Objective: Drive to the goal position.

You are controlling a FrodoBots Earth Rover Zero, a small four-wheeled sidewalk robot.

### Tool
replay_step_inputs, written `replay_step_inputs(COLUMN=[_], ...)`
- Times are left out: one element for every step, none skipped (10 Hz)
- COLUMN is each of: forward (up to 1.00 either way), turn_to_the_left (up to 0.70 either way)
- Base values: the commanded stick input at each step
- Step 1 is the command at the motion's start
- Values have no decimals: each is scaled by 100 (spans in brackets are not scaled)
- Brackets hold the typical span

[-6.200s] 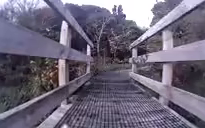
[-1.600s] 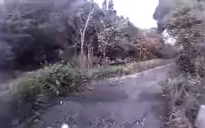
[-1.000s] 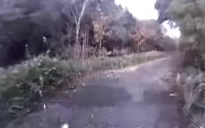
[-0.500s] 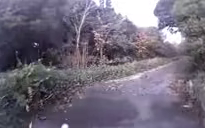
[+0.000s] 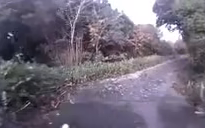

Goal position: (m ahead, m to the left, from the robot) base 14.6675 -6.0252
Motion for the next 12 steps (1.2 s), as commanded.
replay_step_inputs(forward=[70, 70, 70, 70, 70, 70, 70, 70, 70, 70, 70, 70], turn_to_the_left=[-35, -35, -35, -35, -35, -35, -35, -35, -35, -35, -35, -35])
